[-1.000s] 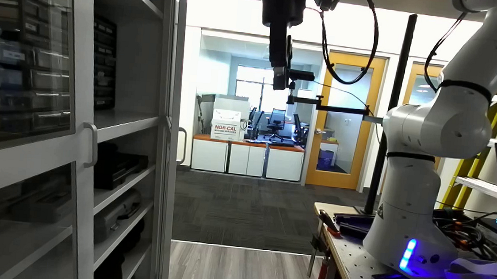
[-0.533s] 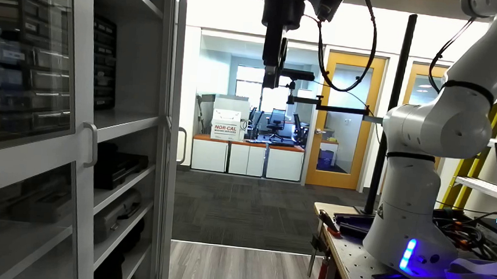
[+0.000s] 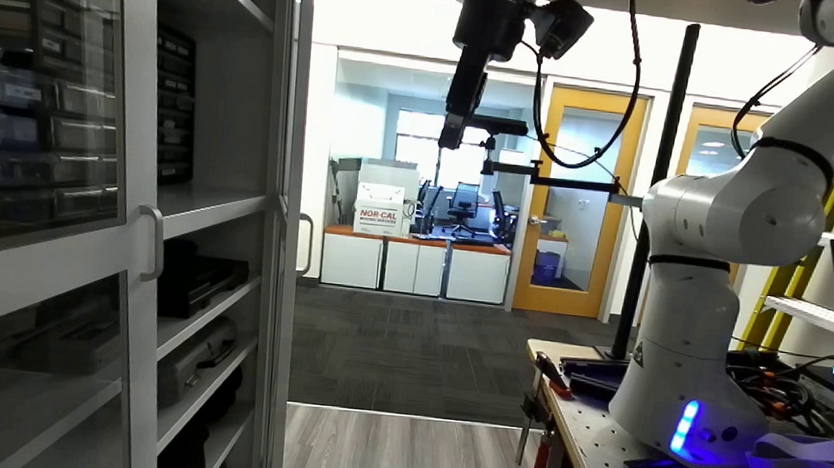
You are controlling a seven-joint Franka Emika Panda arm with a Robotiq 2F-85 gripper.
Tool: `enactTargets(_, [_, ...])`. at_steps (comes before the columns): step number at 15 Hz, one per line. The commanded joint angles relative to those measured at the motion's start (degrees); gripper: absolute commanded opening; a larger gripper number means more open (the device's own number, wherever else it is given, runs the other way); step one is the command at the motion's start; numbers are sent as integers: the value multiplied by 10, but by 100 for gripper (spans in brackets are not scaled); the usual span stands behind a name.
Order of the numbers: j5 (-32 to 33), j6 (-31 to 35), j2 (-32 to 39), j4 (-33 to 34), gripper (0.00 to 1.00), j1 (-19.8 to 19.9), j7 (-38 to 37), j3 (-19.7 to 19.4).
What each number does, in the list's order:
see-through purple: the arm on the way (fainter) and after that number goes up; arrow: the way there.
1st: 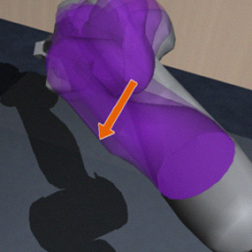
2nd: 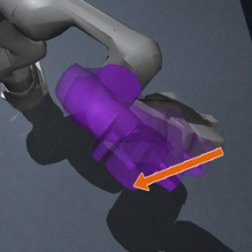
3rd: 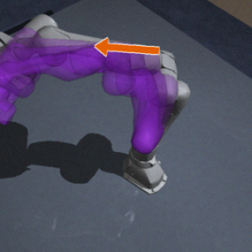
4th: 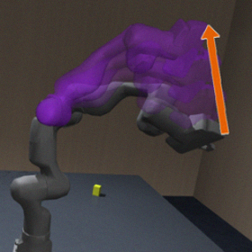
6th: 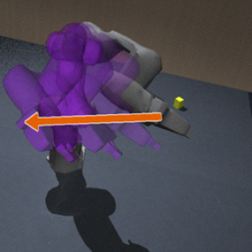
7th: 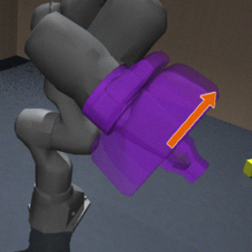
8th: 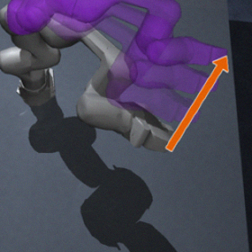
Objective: Close the door of the cabinet
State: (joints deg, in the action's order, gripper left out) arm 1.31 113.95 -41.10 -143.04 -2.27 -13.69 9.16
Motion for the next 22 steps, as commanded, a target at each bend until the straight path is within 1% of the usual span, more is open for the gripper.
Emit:
enactTargets(1, [15,57,-37,-51,100,2,17,-9])
enactTargets(6, [31,121,-47,-80,100,6,17,-8])
enactTargets(7, [19,94,-20,-55,100,3,6,-3])
enactTargets(14, [19,97,-18,-56,100,3,6,-3])
enactTargets(17, [28,128,-19,-62,100,12,4,-3])
enactTargets(22, [35,191,-23,-73,100,18,21,-11])
